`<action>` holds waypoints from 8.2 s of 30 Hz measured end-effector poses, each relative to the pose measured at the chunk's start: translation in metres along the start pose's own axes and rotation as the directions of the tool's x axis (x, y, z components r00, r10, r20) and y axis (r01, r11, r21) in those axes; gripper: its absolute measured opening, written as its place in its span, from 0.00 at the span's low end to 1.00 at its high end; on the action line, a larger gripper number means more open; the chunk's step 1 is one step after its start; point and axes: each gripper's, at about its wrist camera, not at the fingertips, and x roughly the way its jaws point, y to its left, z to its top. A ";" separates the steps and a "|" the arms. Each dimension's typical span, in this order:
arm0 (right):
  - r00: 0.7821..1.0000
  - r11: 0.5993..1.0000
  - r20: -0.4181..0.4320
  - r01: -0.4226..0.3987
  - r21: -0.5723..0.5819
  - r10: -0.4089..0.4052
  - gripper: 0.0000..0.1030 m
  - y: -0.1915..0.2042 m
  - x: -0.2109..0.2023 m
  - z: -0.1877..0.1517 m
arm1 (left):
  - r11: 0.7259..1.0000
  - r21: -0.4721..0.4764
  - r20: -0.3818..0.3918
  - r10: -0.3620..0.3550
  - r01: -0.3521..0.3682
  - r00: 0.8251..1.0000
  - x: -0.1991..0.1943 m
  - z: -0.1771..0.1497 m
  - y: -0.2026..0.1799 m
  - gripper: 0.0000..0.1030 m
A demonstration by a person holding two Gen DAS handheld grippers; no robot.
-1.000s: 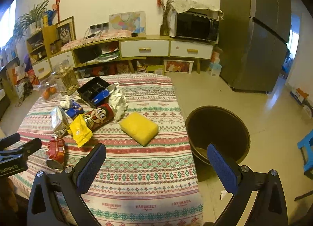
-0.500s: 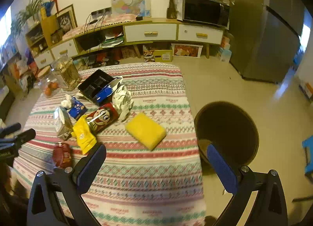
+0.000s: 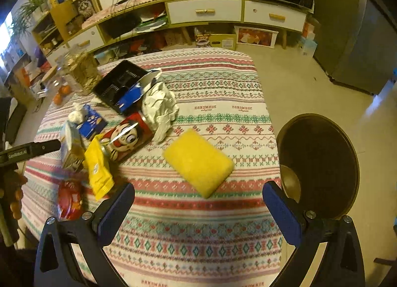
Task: Collect trash
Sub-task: 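Grasp the white milk carton with the left tool while the right tool grasps the yellow sponge, then carry the milk carton with the left tool while the right tool carries the sponge over the bin, then open the left tool over the bin while the right tool drops the sponge in, then move both tools back over the table toward the crumpled tissues, then grasp a white tissue with the left tool while the right tool grasps crumpled tissue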
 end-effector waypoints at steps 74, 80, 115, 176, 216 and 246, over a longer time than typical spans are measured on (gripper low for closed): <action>0.998 0.998 -0.006 0.063 0.014 -0.063 0.68 -0.088 -0.011 -0.006 | 0.959 0.204 0.180 -0.236 0.199 0.955 -0.066 -0.015 -0.096 0.51; 0.996 0.992 -0.004 0.092 0.081 -0.092 0.68 -0.132 -0.024 -0.023 | 0.926 0.285 0.140 -0.296 0.248 0.945 -0.060 -0.031 -0.140 0.51; 0.987 0.923 -0.057 0.159 0.350 -0.148 0.69 -0.294 -0.039 -0.095 | 0.779 0.553 -0.057 -0.318 0.295 0.946 0.065 -0.084 -0.426 0.51; 0.988 0.985 0.007 0.154 0.080 -0.155 0.92 -0.092 -0.025 -0.017 | 0.969 0.247 0.220 -0.028 -0.028 0.975 -0.072 -0.049 -0.026 0.98; 0.996 0.996 -0.014 0.091 0.012 -0.091 0.92 -0.005 0.030 0.019 | 0.999 0.050 0.178 0.004 -0.013 0.984 0.005 0.031 -0.005 0.90; 0.991 0.993 -0.052 0.121 0.004 -0.121 0.92 -0.007 0.056 0.027 | 0.999 -0.039 0.154 0.017 -0.011 0.988 0.024 0.055 -0.016 0.36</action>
